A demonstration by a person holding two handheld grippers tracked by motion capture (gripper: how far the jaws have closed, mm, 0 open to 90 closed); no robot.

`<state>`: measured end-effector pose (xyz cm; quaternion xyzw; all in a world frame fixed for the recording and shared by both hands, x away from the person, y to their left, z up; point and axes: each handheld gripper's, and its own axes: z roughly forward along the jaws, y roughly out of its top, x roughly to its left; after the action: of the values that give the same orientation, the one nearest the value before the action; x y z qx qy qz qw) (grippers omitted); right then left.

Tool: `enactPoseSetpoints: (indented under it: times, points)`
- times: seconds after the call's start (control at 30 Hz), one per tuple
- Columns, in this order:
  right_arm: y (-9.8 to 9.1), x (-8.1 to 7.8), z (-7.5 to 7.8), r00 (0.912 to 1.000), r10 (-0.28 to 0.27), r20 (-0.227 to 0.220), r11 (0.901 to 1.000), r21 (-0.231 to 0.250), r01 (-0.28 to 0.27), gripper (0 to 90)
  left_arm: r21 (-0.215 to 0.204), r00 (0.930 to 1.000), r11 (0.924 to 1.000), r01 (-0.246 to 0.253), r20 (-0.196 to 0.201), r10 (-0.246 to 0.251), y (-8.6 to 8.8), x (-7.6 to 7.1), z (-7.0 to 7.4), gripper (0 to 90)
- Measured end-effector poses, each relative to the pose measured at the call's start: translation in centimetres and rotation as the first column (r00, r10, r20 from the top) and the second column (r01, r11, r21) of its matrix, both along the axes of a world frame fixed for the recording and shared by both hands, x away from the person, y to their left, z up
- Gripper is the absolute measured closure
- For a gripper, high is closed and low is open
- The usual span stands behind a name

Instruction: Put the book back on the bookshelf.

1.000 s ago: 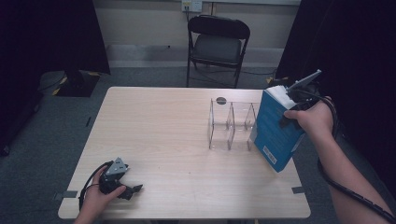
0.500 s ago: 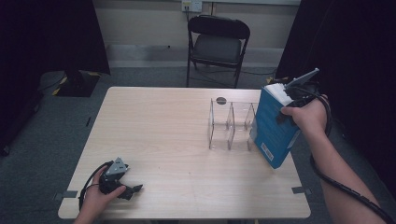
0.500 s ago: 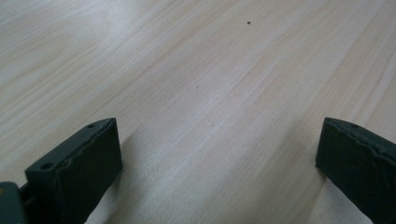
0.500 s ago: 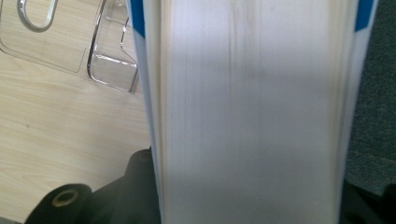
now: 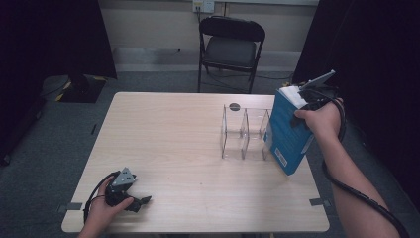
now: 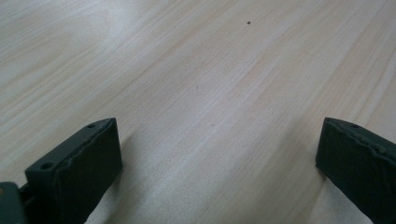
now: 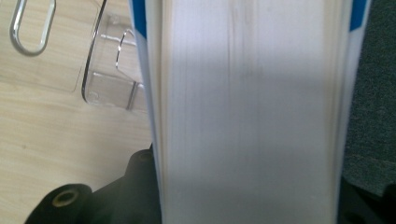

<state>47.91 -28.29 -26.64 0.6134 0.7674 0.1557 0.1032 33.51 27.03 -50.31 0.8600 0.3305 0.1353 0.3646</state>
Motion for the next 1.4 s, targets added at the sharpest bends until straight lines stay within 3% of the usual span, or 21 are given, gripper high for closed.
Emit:
enactPoseSetpoints:
  times: [0.2, 0.43, 0.83, 1.4]
  points:
    - [0.0, 0.5, 0.0, 0.9999, -0.012, 0.004, 0.9999, -0.003, 0.012, 61.6, 0.0, 1.0, 1.0, 0.001, -0.001, -0.001, 0.0, 0.0, 0.0, 0.0]
    - [-0.2, 1.0, -0.3, 0.999, -0.04, 0.022, 0.9988, 0.028, 0.039, 61.6, 0.002, 1.0, 1.0, 0.002, 0.001, -0.002, 0.0, 0.0, 0.0, 0.0]
    - [-0.1, 1.8, -0.7, 0.9976, -0.056, 0.041, 0.9983, 0.022, 0.055, 61.5, 0.011, 1.0, 0.9999, 0.003, -0.008, -0.002, 0.0, 0.0, 0.1, 0.0]
    - [0.4, 2.3, -1.5, 0.9906, -0.066, 0.12, 0.9977, 0.024, 0.064, 61.4, 0.011, 1.0, 0.9999, 0.002, -0.007, -0.002, 0.0, 0.0, 0.1, 0.0]
